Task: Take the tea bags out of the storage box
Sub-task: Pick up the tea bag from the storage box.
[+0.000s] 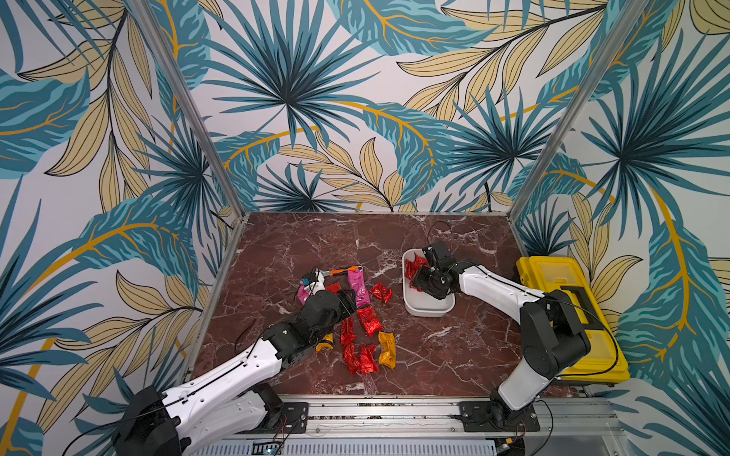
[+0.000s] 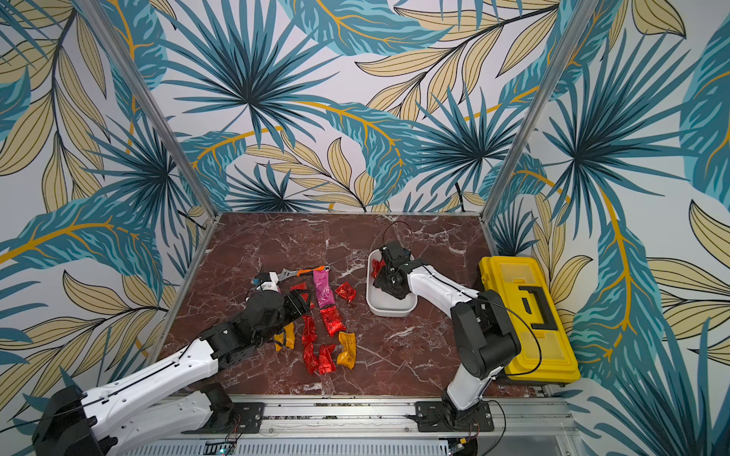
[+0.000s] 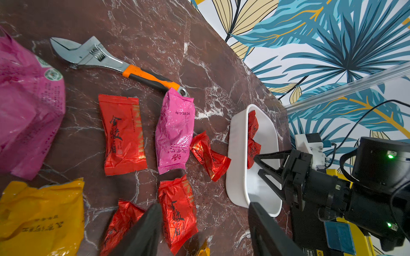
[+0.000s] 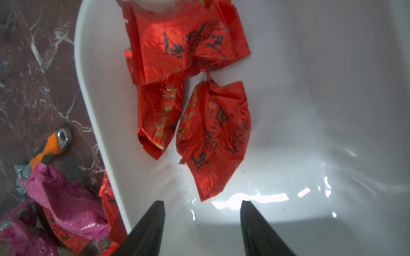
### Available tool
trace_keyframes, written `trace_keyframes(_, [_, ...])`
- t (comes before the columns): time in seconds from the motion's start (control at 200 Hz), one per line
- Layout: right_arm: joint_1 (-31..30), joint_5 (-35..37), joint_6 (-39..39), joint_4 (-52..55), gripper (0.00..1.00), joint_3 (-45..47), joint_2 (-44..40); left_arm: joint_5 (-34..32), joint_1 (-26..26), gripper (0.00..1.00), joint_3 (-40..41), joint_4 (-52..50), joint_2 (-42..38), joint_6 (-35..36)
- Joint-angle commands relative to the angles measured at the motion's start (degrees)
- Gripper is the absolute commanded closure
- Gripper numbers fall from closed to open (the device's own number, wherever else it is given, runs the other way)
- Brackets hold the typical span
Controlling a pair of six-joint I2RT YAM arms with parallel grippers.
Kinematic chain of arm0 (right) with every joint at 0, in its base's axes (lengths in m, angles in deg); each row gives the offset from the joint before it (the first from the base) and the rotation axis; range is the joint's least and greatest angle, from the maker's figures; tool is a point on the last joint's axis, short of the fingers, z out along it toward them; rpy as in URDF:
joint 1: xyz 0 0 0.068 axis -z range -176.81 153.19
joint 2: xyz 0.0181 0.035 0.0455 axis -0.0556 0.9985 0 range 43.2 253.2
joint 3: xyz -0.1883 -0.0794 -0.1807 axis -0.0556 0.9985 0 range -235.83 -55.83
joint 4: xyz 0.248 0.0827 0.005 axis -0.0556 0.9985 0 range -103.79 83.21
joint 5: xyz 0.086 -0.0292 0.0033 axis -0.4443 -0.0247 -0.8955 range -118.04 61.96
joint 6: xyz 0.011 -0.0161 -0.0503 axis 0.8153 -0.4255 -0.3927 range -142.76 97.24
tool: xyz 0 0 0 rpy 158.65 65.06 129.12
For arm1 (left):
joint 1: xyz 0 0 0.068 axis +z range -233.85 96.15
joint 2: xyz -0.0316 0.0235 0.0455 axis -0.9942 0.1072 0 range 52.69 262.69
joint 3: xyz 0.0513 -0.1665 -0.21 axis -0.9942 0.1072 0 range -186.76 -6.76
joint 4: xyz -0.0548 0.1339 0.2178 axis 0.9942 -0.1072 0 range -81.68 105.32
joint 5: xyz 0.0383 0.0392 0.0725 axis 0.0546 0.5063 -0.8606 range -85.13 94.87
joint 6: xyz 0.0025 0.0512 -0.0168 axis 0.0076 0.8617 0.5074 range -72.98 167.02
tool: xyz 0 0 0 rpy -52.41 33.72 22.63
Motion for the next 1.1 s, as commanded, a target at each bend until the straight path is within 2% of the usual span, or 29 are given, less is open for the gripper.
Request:
trace_keyframes(0.0, [1.4,-2.2,1.6,-4.3,0.39,1.5,2.2,0.9,0.4,0.33,-1.6,1.5,0.8,2.4])
trace_keyframes(0.295, [3.0,-1.5,3.0,-6.9,0.41,1.6,6.0,1.7,0.9,0.33,-2.1,2.0,2.0,2.5])
trace_keyframes(0.421, [3.3,-2.3,2.8,-8.3,0.49,1.7,6.7,1.7,1.1,0.33,-2.1,1.6,1.8,2.6])
trace_keyframes(0.536, [3.4,-2.1,2.0,-8.7,0.63,2.3,5.7,1.3,1.4,0.33,-1.9,1.1,1.3,2.4])
trace_keyframes(0.651, [3.4,-2.2,1.0,-8.6,0.76,3.3,3.3,1.1,1.6,0.33,-1.8,0.6,1.0,2.0])
trace_keyframes(0.781, [3.5,-2.2,-0.6,-6.6,0.84,4.6,-0.8,0.9,1.7,0.33,-1.4,0.8,0.9,1.3])
trace_keyframes(1.091, [2.2,-4.8,-6.9,2.5,0.89,8.2,-14.4,1.0,2.2,0.33,-0.9,1.9,1.0,1.0])
